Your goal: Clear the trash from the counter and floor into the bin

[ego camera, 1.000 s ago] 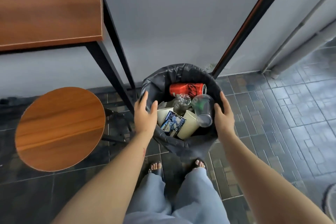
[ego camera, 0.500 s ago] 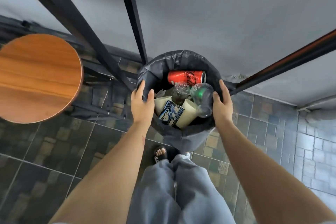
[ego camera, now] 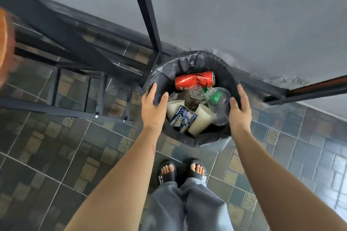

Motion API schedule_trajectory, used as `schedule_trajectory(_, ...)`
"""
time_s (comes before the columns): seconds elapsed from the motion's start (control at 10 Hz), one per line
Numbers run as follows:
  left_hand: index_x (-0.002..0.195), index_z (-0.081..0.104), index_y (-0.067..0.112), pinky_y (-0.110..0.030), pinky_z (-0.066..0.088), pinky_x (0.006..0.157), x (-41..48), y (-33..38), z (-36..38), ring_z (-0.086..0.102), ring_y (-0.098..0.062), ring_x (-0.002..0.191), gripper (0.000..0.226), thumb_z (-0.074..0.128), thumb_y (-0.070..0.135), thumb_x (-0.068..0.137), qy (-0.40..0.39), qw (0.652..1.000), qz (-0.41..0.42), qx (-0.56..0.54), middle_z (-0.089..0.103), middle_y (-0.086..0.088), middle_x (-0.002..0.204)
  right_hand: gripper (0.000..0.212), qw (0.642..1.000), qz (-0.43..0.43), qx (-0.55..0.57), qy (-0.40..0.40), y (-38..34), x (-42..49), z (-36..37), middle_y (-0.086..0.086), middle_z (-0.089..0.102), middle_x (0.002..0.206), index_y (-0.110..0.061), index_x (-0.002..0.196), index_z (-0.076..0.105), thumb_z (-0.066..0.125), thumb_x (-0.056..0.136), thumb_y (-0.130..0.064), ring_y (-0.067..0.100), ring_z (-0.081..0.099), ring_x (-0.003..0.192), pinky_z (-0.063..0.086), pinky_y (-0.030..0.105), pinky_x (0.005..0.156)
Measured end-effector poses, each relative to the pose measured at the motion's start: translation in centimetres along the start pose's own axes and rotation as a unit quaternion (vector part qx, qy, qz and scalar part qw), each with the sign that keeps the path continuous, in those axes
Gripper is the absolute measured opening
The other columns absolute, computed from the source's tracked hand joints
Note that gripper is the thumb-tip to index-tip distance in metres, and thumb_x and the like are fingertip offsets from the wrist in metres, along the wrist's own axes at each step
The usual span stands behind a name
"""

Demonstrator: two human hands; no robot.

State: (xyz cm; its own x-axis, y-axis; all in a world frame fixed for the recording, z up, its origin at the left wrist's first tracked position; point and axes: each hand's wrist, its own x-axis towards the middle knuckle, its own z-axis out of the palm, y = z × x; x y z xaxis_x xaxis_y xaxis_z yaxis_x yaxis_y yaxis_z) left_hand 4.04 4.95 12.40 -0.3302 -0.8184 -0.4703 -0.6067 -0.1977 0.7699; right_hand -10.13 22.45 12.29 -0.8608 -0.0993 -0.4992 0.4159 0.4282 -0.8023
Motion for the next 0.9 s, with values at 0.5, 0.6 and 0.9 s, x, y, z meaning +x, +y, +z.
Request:
schedule_trajectory(0.5, 0.146, 0.029, 0.05, -0.023, 0.021, 0.102, 13.3, -12.7, 7.5, 0.026, -0.01, 0.141, 0.069, 0.064, 0.049, 0.087, 0.021, 0.999, 0.047, 0.015, 0.022, 0.007, 0.157, 0.047, 0.995, -0.059, -0.06, -0.062, 11.2, 13.6, 9.5, -0.033, 0.039, 0.144, -0.064, 0.135, 0.035, 0.041, 0.1, -0.033, -0.003, 0.037, 0.13, 0.023, 0.018, 0.102)
schedule_trajectory(0.6, 0.149, 0.021, 0.049, -0.024, 0.022, 0.101, 14.4, -14.8, 8.0, 0.02, -0.014, 0.144, 0.074, 0.063, 0.05, 0.088, 0.017, 0.995, 0.068, 0.072, 0.014, 0.001, 0.16, 0.05, 0.988, -0.091, -0.098, -0.076, 13.0, 14.4, 10.3, -0.033, 0.032, 0.148, -0.065, 0.138, 0.025, 0.039, 0.1, -0.035, 0.002, 0.036, 0.136, 0.023, 0.022, 0.103)
schedule_trajectory(0.9, 0.154, -0.011, 0.033, -0.046, 0.003, 0.12, 13.7, -14.5, 6.4, -0.013, -0.027, 0.148, 0.077, 0.027, 0.063, 0.095, -0.036, 0.903, 0.096, 0.418, -0.024, -0.013, 0.159, 0.058, 0.894, -0.161, -0.41, -0.085, 12.5, 13.9, 9.2, -0.002, -0.002, 0.164, -0.044, 0.152, 0.002, 0.024, 0.1, -0.054, 0.021, 0.005, 0.15, 0.009, 0.046, 0.12)
